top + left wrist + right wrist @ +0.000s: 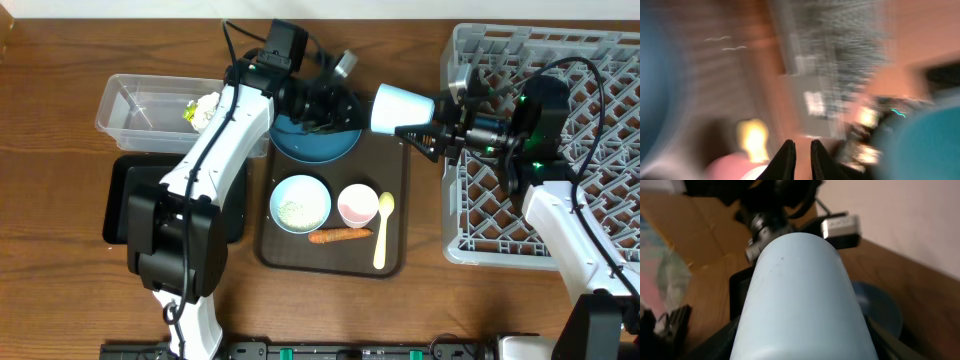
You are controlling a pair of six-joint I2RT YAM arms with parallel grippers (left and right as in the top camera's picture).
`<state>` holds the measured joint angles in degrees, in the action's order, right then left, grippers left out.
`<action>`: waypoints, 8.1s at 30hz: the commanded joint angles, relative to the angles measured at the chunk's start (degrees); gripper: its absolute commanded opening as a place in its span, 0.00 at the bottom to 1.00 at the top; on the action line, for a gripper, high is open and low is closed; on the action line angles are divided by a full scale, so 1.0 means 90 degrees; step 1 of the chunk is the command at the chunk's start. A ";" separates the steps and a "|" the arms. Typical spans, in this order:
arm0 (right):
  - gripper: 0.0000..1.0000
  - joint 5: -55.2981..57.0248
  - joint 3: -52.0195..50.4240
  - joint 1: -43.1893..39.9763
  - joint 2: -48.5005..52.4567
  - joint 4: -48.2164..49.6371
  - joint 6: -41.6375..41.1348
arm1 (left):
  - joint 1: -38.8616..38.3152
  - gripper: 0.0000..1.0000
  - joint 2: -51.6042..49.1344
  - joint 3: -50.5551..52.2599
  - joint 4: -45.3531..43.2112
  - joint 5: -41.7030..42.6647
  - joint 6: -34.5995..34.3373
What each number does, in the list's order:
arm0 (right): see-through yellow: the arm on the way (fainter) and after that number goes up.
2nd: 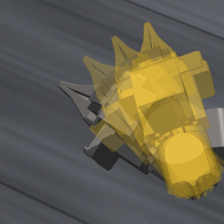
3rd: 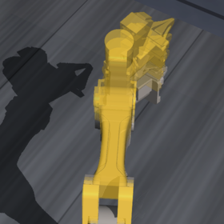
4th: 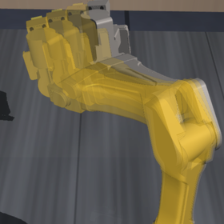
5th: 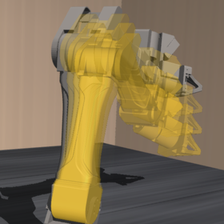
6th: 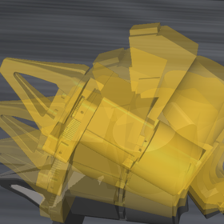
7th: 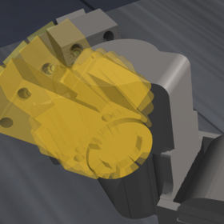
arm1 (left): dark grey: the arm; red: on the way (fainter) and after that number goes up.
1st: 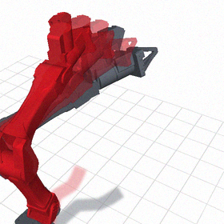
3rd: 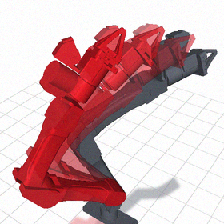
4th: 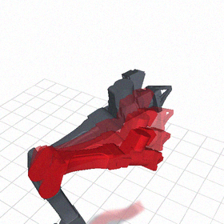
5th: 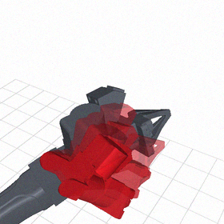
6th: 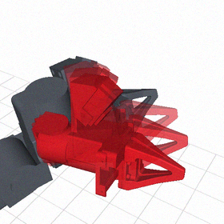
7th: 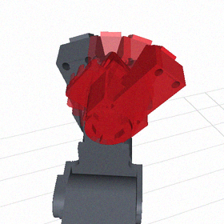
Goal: Sort waste into correct bins and load items into the dishwasher rack
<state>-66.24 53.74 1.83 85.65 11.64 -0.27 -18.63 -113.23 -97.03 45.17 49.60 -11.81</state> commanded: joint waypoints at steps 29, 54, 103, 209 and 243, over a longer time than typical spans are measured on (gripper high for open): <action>0.01 0.6955 0.2305 -0.1872 -0.1265 -0.6465 -0.0393 | 0.0831 0.13 0.1100 -0.0053 0.1435 -0.4471 0.0403; 0.01 0.7689 0.2385 -0.5049 0.0355 -0.6088 -0.1044 | 0.0831 0.14 0.1100 -0.0053 0.1433 -0.4469 0.0398; 0.01 0.8087 0.4430 -0.5338 0.2790 -0.8211 -0.1205 | 0.0831 0.14 0.1100 -0.0053 0.1455 -0.4466 0.0398; 0.85 0.5530 0.4391 -0.1282 0.1360 -0.8310 0.0231 | -0.1916 0.23 0.0121 0.1307 0.1117 -0.4398 0.0396; 0.99 0.4677 0.4386 -0.1268 0.1406 -0.7553 0.0143 | 0.0240 0.06 0.1642 0.0554 0.0000 -0.0877 0.0163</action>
<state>-16.43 92.68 -10.31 98.08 -57.08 -0.51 -19.51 -98.94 -91.11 46.94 26.96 -9.19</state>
